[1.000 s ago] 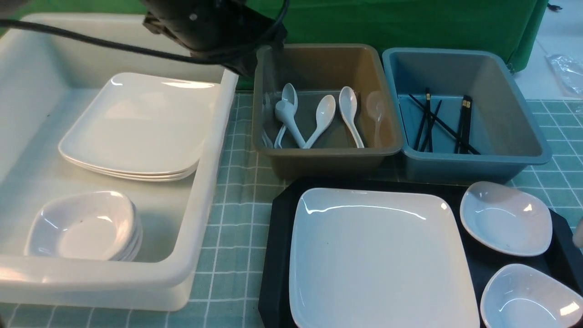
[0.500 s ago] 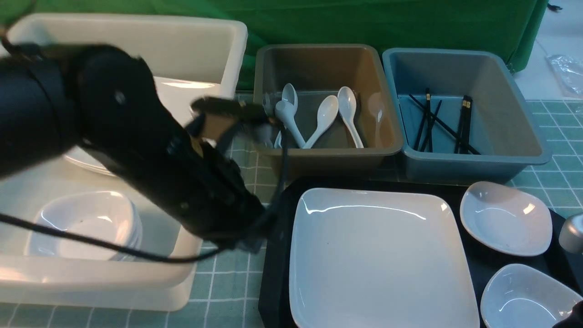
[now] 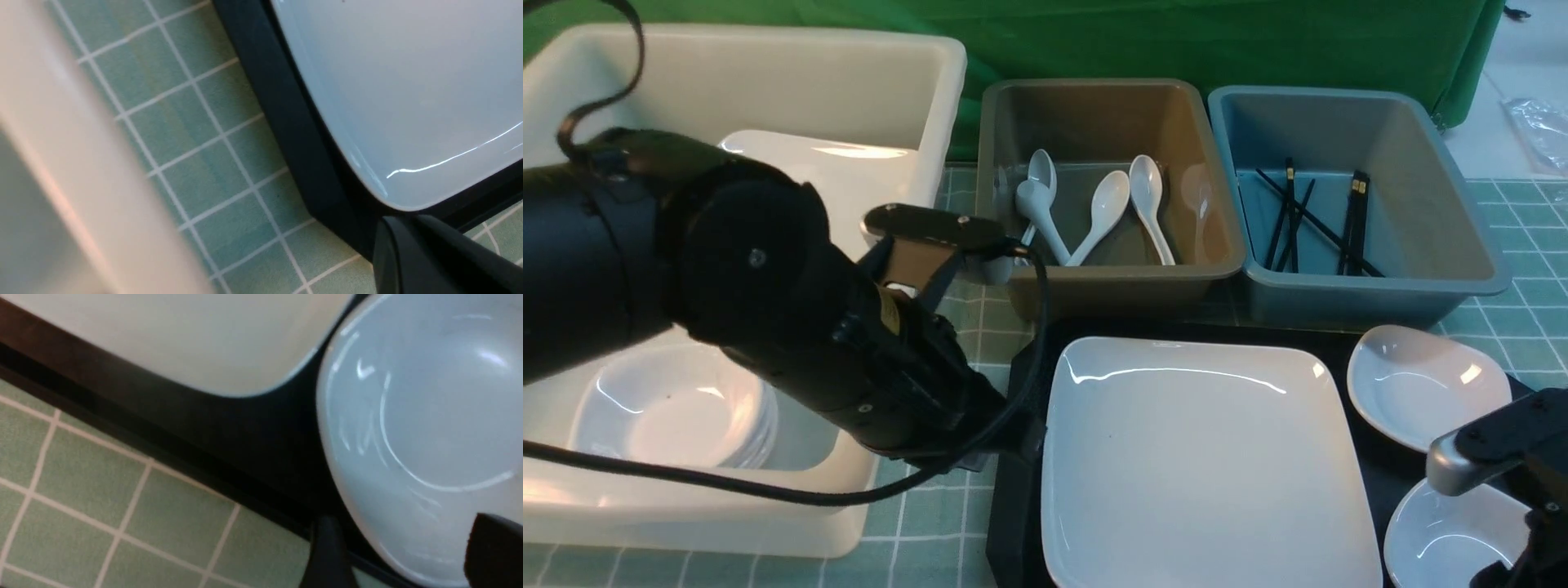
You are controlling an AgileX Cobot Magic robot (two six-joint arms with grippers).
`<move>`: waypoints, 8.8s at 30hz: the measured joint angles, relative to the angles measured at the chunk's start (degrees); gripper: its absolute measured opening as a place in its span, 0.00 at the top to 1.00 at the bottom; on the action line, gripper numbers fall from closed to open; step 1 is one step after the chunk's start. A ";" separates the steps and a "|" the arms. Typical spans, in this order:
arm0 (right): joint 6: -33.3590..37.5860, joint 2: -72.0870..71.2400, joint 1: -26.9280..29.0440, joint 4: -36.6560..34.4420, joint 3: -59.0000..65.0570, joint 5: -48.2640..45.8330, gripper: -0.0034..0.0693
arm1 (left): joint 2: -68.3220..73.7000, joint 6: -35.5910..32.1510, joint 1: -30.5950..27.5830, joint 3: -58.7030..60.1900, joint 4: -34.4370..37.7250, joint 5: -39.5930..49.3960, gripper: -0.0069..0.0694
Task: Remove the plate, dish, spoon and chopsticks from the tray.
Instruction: Use the right arm to grab a small plate from the dinner plate, then use the right arm to put the small plate into the large storage box on the left, then use the right arm to grab a small plate from the dinner plate, then use the right arm to put the small plate into the large storage box on the left, then use the right arm to grab a plate from the dinner plate
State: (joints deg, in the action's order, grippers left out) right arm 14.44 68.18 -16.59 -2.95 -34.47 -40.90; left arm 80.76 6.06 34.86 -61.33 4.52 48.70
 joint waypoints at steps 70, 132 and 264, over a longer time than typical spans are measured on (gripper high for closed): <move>10.00 59.21 -41.84 -14.35 -92.42 7.70 0.87 | -56.49 4.56 -42.98 12.48 3.68 7.88 0.90; -6.63 23.62 5.96 13.64 -17.22 13.88 0.23 | -40.12 -17.85 -43.15 16.57 14.07 10.41 0.89; 2.53 25.57 10.82 -26.64 -8.76 10.77 0.73 | -5.23 -8.74 0.52 10.22 12.46 -1.44 0.91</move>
State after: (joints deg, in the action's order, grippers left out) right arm 16.97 93.75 -5.77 -29.59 -43.23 -30.13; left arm 75.53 -2.68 35.38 -51.11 16.98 47.26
